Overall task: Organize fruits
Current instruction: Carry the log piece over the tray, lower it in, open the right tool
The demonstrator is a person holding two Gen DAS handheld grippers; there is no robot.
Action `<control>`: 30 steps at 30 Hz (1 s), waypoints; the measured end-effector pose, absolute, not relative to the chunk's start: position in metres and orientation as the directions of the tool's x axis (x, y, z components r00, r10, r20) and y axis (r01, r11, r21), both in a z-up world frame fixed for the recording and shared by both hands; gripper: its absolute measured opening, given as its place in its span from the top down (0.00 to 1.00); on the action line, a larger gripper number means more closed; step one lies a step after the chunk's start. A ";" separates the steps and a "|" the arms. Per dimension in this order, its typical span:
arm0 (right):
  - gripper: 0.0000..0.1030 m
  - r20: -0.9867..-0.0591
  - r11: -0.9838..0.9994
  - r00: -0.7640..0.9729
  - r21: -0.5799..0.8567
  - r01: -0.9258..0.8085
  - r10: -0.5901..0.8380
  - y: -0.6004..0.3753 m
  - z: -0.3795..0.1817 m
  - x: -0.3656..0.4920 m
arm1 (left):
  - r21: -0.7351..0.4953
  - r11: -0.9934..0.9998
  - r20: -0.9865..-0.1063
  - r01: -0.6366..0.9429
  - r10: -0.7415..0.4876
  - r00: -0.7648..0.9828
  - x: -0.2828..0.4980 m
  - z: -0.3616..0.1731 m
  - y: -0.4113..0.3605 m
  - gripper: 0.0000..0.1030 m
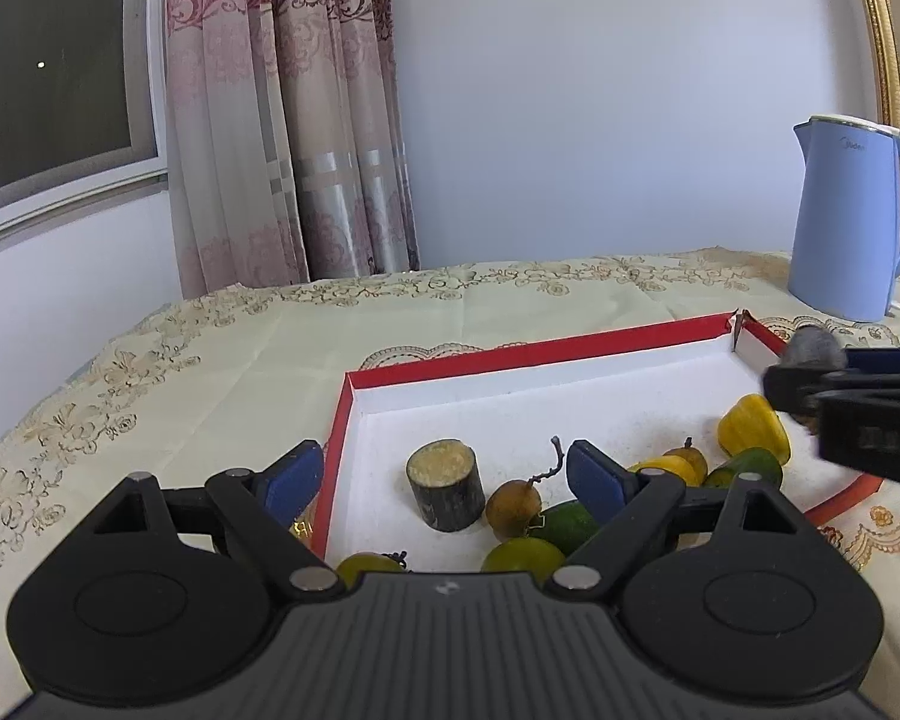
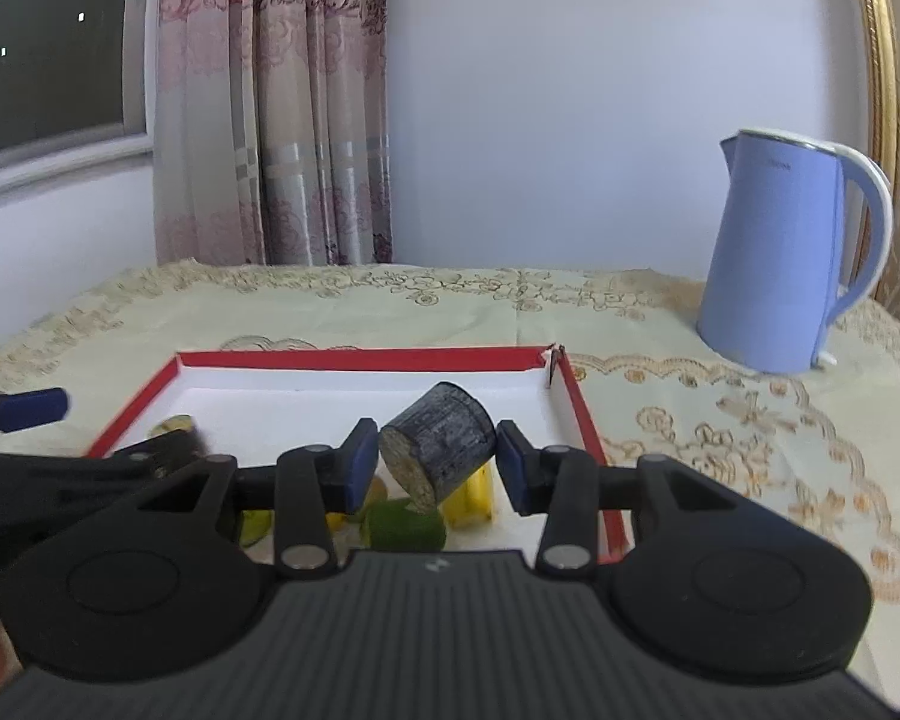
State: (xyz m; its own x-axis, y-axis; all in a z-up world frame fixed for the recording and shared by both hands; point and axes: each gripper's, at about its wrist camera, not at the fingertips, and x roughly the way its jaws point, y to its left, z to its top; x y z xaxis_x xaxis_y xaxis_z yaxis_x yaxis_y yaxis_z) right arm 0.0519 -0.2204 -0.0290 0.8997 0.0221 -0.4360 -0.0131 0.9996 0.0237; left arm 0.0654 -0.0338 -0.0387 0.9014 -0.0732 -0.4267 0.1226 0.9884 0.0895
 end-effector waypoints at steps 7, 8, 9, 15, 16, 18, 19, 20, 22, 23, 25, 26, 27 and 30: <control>0.61 -0.486 1.000 0.874 -0.010 -0.015 0.009 -0.208 -0.046 0.085 | 0.074 0.989 -0.449 0.127 -0.081 0.890 0.071 -0.043 -0.032 0.14; 0.61 -0.491 1.000 0.871 -0.017 -0.016 0.005 -0.206 -0.047 0.089 | 0.074 0.989 -0.448 0.126 -0.080 0.890 0.071 -0.043 -0.032 0.14; 0.61 -0.496 1.000 0.868 -0.021 -0.019 0.006 -0.204 -0.050 0.093 | 0.073 0.989 -0.448 0.127 -0.081 0.890 0.071 -0.044 -0.032 0.14; 0.61 -0.512 0.999 0.859 -0.032 -0.021 0.002 -0.198 -0.056 0.106 | 0.068 0.990 -0.457 0.126 -0.081 0.886 0.073 -0.046 -0.032 0.14; 0.61 -0.517 0.999 0.856 -0.031 -0.022 0.002 -0.198 -0.057 0.108 | 0.068 0.990 -0.457 0.125 -0.080 0.886 0.073 -0.046 -0.032 0.14; 0.61 -0.525 0.999 0.851 -0.037 -0.024 0.001 -0.196 -0.060 0.111 | 0.070 0.990 -0.455 0.124 -0.079 0.887 0.073 -0.045 -0.032 0.14; 0.61 -0.525 0.999 0.851 -0.042 -0.027 0.001 -0.196 -0.061 0.112 | 0.070 0.990 -0.455 0.124 -0.079 0.887 0.073 -0.046 -0.033 0.14; 0.61 -0.526 0.999 0.850 -0.044 -0.028 0.001 -0.195 -0.062 0.113 | 0.070 0.990 -0.456 0.124 -0.079 0.886 0.073 -0.046 -0.033 0.14; 0.61 -0.530 0.999 0.848 -0.045 -0.025 -0.002 -0.194 -0.064 0.115 | 0.071 0.990 -0.457 0.124 -0.079 0.886 0.073 -0.046 -0.033 0.14; 0.61 -0.529 0.999 0.848 -0.043 -0.024 -0.002 -0.194 -0.064 0.116 | 0.071 0.990 -0.457 0.123 -0.078 0.886 0.073 -0.046 -0.033 0.14; 0.61 -0.529 0.999 0.849 -0.048 -0.024 -0.005 -0.193 -0.065 0.116 | 0.071 0.990 -0.458 0.123 -0.077 0.885 0.074 -0.047 -0.033 0.14; 0.61 -0.530 0.999 0.848 -0.047 -0.026 -0.004 -0.192 -0.065 0.116 | 0.069 0.990 -0.460 0.123 -0.078 0.884 0.074 -0.047 -0.032 0.14; 0.61 -0.531 0.999 0.848 -0.046 -0.025 -0.003 -0.192 -0.066 0.116 | 0.068 0.990 -0.461 0.122 -0.078 0.884 0.074 -0.047 -0.032 0.14; 0.61 -0.529 0.999 0.849 -0.044 -0.022 -0.004 -0.192 -0.066 0.116 | 0.065 0.990 -0.458 0.123 -0.080 0.885 0.073 -0.047 -0.032 0.14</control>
